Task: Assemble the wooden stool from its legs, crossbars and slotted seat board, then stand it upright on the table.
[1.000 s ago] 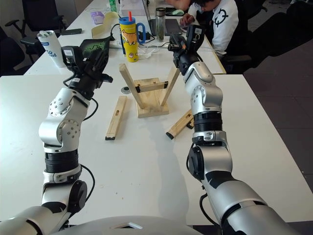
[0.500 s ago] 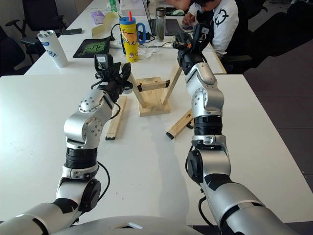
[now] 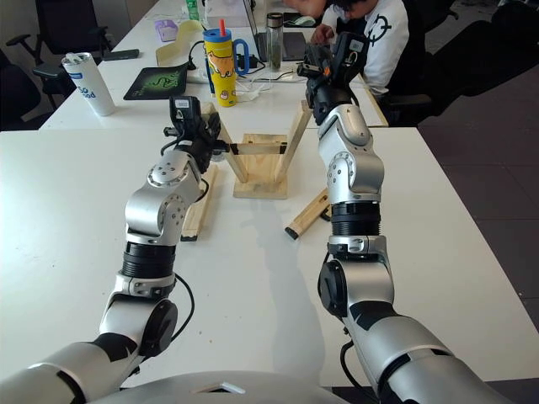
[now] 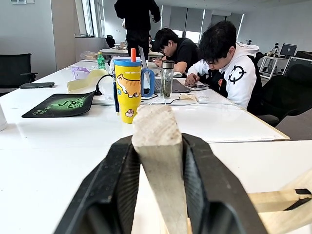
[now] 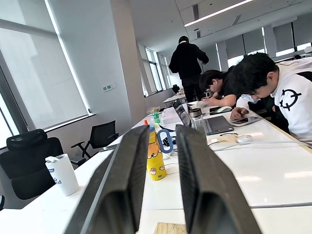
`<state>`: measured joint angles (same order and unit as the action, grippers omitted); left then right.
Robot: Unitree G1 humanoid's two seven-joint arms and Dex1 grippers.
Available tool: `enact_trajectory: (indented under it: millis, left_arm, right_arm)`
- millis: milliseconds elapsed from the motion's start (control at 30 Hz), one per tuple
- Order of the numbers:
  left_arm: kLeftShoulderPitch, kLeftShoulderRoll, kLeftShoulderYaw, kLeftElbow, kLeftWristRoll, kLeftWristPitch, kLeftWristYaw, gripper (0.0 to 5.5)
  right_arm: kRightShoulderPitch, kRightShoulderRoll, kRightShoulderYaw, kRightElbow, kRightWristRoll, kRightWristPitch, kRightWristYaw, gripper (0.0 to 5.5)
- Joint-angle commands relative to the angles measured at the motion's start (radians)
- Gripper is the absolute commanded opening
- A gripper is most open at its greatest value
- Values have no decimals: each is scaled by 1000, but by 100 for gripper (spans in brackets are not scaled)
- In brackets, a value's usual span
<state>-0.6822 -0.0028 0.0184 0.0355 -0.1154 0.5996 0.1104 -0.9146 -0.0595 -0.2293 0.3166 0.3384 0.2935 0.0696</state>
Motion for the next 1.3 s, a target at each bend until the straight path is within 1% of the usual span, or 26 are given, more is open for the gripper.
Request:
enact_trajectory:
  millis: [33, 167, 233, 367, 433, 500, 567, 633, 667, 700, 733, 767, 800, 867, 900, 933, 1000, 1033, 1067, 1133, 1200, 1300]
  left_arm:
    - [-31, 16, -3, 16, 31, -18, -2, 115]
    - [-32, 21, -12, 24, 41, -26, -5, 115]
    - [-31, 21, -13, 31, 46, -29, -5, 115]
    - [-13, 21, -17, 34, 52, -25, -5, 115]
    - [-5, 22, -16, 34, 55, -22, -4, 115]
    - [-2, 23, -15, 38, 56, -19, -6, 115]
    - [1, 27, -12, 43, 56, -17, -9, 115]
    - [-1, 32, -11, 49, 54, -14, -16, 115]
    - [0, 36, -9, 48, 53, -12, -20, 115]
    - [3, 41, -7, 45, 52, -11, -24, 115]
    - [5, 45, -3, 43, 52, -11, -24, 115]
    - [5, 47, 1, 43, 51, -11, -25, 115]
    - [7, 50, 2, 41, 51, -10, -27, 115]
    - [11, 52, 2, 34, 50, -5, -29, 115]
    - [15, 53, 0, 26, 50, -1, -30, 115]
    - [18, 52, 0, 22, 49, 1, -29, 115]
    - [23, 49, 0, 20, 49, 4, -28, 115]
    - [26, 48, -1, 19, 48, 4, -29, 115]
    - [30, 47, 0, 13, 47, 7, -27, 115]
    - [31, 43, 0, 13, 45, 6, -23, 115]
    - [36, 41, 2, 10, 45, 5, -18, 115]
    - [48, 37, 5, 6, 49, 3, -14, 115]
  right_arm:
    - [-19, -11, -7, 16, -6, -14, -11, 102]
    - [-62, -40, -17, 69, -27, -18, -38, 102]
    - [-111, -66, -20, 145, -51, 15, -81, 102]
    - [-280, -84, -90, 337, 2, -6, -93, 102]
    - [-426, -131, -164, 420, 62, -82, -68, 102]
    - [-573, -230, -300, 516, 169, -167, -68, 102]
    - [-641, -329, -396, 595, 229, -248, -75, 102]
    - [-640, -373, -421, 632, 238, -297, -63, 102]
    - [-614, -352, -401, 632, 224, -309, -43, 102]
    - [-574, -307, -375, 635, 211, -302, -33, 102]
    - [-513, -236, -340, 629, 205, -268, -21, 102]
    - [-432, -154, -280, 613, 179, -222, -9, 102]
    - [-331, -61, -202, 612, 148, -129, 5, 102]
    - [-156, 59, -68, 617, 83, 44, 21, 102]
    - [-95, 86, -29, 645, 61, 133, 23, 102]
    - [-35, 100, -18, 656, 55, 190, 16, 102]
    - [61, 103, 70, 571, 33, 309, 52, 102]
    - [83, 102, 105, 518, 30, 347, 62, 102]
    - [79, 99, 124, 491, 18, 341, 58, 102]
    - [40, 88, 103, 463, 14, 262, 24, 102]
    - [-14, 87, 26, 385, 64, 150, -1, 102]
    - [-90, 64, -68, 257, 139, 40, -9, 102]
